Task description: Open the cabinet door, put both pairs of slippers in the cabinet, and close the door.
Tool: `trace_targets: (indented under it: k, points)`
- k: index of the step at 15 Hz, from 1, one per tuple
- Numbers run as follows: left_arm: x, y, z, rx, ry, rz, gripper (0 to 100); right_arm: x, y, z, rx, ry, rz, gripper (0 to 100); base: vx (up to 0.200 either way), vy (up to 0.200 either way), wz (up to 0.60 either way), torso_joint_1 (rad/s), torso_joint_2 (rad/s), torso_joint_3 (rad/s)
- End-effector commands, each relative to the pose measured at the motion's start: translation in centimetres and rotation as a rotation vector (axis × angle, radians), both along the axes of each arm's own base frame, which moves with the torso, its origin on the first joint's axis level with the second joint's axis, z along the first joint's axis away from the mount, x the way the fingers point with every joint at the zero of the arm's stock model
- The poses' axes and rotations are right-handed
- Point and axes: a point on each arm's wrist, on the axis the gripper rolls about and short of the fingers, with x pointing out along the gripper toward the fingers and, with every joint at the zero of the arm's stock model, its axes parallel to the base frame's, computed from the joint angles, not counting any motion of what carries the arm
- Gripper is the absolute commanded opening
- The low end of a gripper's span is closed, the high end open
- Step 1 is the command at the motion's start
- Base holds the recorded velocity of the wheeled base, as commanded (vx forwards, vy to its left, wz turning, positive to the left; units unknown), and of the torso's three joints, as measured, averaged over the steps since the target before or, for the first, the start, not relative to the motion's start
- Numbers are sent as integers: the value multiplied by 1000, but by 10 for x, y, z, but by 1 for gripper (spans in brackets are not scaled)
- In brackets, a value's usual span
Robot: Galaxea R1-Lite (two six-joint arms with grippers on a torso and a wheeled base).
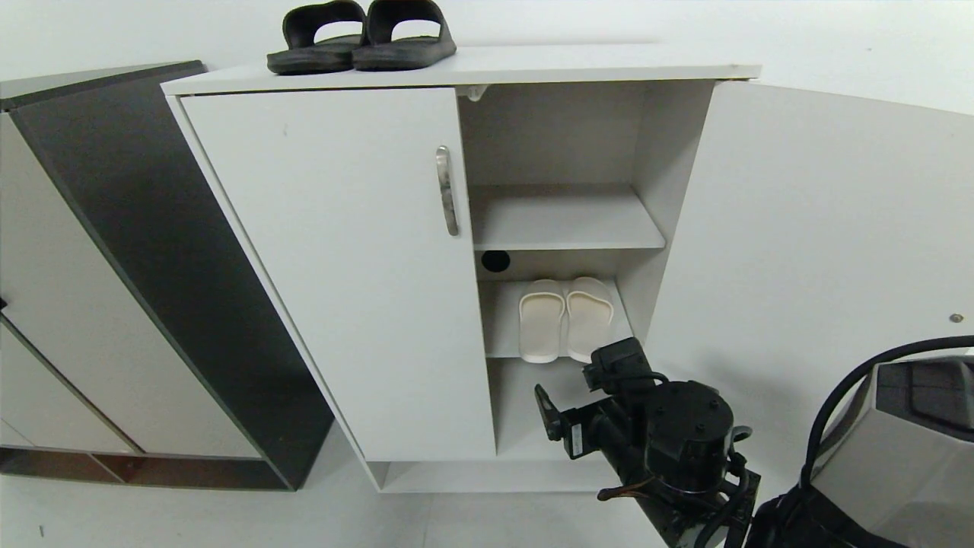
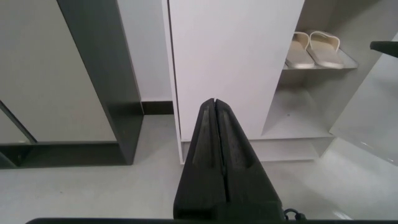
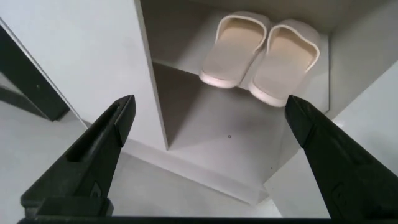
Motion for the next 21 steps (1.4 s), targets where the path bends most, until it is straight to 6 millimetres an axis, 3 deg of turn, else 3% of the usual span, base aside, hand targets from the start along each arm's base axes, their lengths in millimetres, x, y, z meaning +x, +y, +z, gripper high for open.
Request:
trace_targets:
  k: [1, 6, 21]
  points:
    - [0, 0, 0, 0, 1, 1, 0, 5, -9, -3, -40, -10, -19, 100, 0, 0, 0, 0, 0, 0]
    - [0, 0, 0, 2, 1, 1, 0, 12, -12, -13, -40, -92, 15, 100, 0, 0, 0, 0, 0, 0]
    - [0, 0, 0, 0, 1, 1, 0, 9, -19, -20, -69, -63, 56, 100, 0, 200, 0, 4, 0, 1]
